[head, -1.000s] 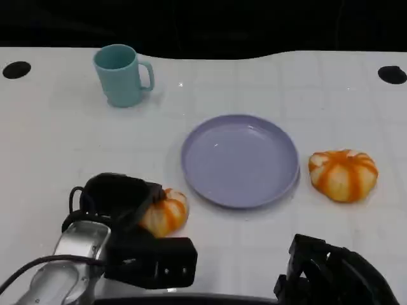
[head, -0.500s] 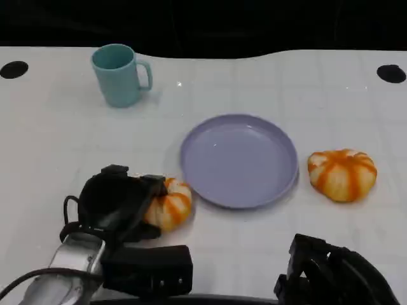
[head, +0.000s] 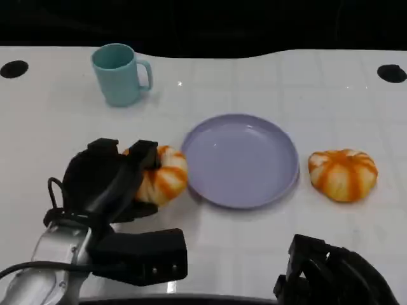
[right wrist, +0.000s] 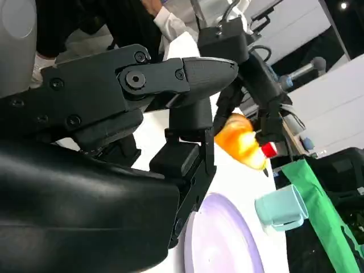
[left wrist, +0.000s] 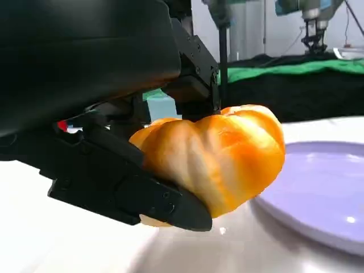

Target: Grasp the bread from the table and place it into the plate.

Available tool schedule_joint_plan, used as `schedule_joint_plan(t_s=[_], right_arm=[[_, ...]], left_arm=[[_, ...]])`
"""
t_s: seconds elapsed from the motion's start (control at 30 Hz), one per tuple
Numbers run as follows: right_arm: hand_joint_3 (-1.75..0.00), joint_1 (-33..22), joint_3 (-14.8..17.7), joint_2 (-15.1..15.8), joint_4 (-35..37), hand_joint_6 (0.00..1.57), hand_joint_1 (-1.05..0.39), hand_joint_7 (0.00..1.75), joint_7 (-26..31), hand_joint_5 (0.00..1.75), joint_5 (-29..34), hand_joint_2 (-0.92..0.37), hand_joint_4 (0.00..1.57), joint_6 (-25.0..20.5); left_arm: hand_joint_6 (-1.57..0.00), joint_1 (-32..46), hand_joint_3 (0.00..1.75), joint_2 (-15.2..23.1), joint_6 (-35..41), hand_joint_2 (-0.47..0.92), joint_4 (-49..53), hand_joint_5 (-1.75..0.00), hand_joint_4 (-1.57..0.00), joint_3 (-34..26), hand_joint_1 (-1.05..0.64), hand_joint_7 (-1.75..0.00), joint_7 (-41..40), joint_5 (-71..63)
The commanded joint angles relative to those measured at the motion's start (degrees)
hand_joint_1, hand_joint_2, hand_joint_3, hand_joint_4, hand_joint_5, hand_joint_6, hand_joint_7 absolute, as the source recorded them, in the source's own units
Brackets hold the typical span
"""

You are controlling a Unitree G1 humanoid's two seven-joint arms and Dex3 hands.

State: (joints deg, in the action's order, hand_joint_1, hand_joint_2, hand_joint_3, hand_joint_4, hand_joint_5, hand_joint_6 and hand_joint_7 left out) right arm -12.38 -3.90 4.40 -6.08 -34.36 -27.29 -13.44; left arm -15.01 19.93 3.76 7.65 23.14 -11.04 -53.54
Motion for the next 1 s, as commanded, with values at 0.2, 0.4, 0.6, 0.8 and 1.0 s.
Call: schedule_joint_plan(t_s=[0.2,0.4,0.6,0.8,1.0], right_arm=[[-0.24,-0.18,0.25,0.27,0.25,0.75,-0.70,1.41,-0.21,1.62,-0.13,-0.92,0.84,0.48],[-0.25,-0.12,0.30,0.27,0.68,0.75,-0.70,1.41,-0.28,1.62,0.04,-0.92,0.84,0.80],[-0.24,-0.29,0.30,0.22,0.64,0.75,-0.70,1.41,-0.56,1.62,-0.55,-0.92,0.85,0.23],[-0.23,-0.68,0.06,0.32,0.24,0.77,-0.70,1.39,-0.36,1.60,0.02,-0.92,0.87,0.60],[-0.23,-1.11,-0.11,0.30,-0.17,0.76,-0.70,1.38,-0.04,1.59,0.18,-0.92,0.86,0.45]], left_arm=[[-0.65,-2.99,0.87,-0.27,-2.14,0.59,-2.47,-1.75,-0.88,-0.29,-0.17,-1.73,2.67,1.78],[-0.63,-9.58,0.88,-3.37,-5.00,0.55,5.15,-1.75,-0.87,1.41,-0.17,-1.75,2.61,2.83],[-0.66,-15.46,0.85,-6.66,-7.22,0.53,14.36,-1.75,-0.89,3.41,-0.18,-1.75,-0.27,2.78],[-0.66,-19.95,0.85,-9.25,-7.87,0.57,20.48,-1.75,-0.89,4.53,-0.21,-1.74,0.37,4.01],[-0.66,-23.76,0.73,-11.12,-9.41,0.61,26.39,-1.75,-0.88,5.75,-0.21,-1.73,0.11,5.12]])
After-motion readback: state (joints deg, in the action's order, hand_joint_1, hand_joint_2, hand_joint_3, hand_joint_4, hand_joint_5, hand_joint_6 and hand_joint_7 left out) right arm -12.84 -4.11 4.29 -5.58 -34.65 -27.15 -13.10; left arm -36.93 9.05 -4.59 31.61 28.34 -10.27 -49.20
